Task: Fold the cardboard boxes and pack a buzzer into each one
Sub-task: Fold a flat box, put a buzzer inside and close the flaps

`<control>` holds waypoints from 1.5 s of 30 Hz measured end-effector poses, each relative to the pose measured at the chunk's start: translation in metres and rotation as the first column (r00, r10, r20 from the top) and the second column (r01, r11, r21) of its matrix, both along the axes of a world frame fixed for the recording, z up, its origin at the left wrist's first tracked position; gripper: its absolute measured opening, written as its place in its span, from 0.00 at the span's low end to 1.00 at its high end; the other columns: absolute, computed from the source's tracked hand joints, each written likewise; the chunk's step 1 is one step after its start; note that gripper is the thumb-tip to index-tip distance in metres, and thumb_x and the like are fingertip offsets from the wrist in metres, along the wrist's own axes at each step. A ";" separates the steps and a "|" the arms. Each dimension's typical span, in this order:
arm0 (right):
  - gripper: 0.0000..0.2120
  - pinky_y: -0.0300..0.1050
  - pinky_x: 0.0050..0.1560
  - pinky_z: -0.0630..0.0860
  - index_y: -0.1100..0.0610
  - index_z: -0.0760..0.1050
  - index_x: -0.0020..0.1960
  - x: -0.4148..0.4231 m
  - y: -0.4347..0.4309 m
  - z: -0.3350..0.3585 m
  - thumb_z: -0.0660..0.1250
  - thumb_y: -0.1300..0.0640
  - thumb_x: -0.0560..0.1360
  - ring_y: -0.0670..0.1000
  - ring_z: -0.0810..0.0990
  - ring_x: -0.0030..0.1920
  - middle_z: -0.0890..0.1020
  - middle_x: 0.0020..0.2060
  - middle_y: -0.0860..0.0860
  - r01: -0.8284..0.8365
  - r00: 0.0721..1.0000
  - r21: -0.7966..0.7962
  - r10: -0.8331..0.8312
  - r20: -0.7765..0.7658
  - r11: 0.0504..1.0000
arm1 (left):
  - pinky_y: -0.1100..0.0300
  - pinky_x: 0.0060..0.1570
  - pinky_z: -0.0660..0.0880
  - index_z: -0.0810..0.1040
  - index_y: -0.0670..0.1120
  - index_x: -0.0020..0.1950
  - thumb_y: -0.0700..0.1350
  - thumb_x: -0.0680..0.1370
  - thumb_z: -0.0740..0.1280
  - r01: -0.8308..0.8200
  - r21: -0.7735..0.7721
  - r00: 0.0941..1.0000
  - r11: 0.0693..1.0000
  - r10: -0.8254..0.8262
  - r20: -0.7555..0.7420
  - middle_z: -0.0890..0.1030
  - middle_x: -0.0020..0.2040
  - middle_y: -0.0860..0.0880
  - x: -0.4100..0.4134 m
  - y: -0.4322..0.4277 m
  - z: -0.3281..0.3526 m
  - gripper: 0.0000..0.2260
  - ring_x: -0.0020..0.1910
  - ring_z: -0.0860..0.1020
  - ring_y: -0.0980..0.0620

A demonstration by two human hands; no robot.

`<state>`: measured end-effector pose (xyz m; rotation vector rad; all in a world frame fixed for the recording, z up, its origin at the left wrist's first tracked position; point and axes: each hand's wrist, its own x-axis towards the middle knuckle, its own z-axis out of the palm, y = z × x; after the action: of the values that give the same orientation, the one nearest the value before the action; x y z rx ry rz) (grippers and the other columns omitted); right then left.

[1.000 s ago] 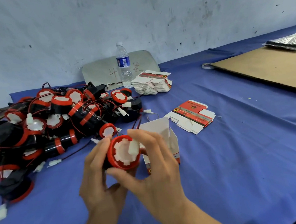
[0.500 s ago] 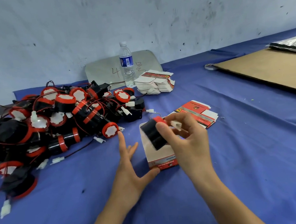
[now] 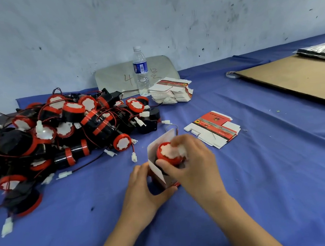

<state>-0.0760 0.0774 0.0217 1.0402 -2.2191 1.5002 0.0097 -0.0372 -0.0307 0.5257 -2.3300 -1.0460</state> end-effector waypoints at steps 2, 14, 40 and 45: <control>0.15 0.39 0.44 0.68 0.55 0.74 0.46 -0.001 -0.004 -0.008 0.73 0.46 0.70 0.49 0.73 0.48 0.78 0.44 0.47 -0.005 0.999 0.217 0.017 -0.051 0.976 | 0.66 0.44 0.70 0.72 0.56 0.45 0.55 0.63 0.78 -0.008 0.030 1.000 1.000 0.008 -0.012 0.73 0.47 0.57 0.000 0.001 0.001 0.18 0.49 0.73 0.58; 0.13 0.47 0.51 0.73 0.56 0.79 0.50 -0.010 0.001 0.000 0.57 0.54 0.80 0.48 0.73 0.56 0.79 0.50 0.49 -0.136 0.986 0.553 0.164 -0.001 0.822 | 0.83 0.52 0.63 0.51 0.80 0.67 0.55 0.72 0.69 0.064 -0.096 0.988 0.993 -0.076 -0.136 0.60 0.69 0.68 0.008 0.014 0.012 0.35 0.60 0.67 0.74; 0.02 0.41 0.51 0.72 0.55 0.76 0.49 -0.031 0.012 0.001 0.65 0.60 0.79 0.45 0.72 0.51 0.76 0.50 0.52 -0.222 0.975 0.180 0.212 0.074 0.958 | 0.82 0.46 0.64 0.70 0.59 0.44 0.40 0.76 0.71 0.042 -0.237 0.994 0.971 -0.064 -0.087 0.61 0.75 0.52 0.006 0.006 0.009 0.14 0.65 0.68 0.61; 0.15 0.46 0.58 0.72 0.50 0.70 0.66 -0.027 0.010 0.003 0.62 0.58 0.80 0.53 0.73 0.57 0.74 0.50 0.52 -0.176 0.983 0.246 0.155 0.101 0.953 | 0.85 0.46 0.63 0.62 0.76 0.58 0.39 0.77 0.69 0.091 -0.258 0.993 0.962 -0.107 -0.050 0.50 0.78 0.57 0.007 0.007 0.008 0.31 0.59 0.56 0.84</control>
<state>-0.1029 0.0872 0.0244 1.2933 -2.4856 1.3671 0.0162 -0.0298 -0.0228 0.2747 -2.4074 -0.7762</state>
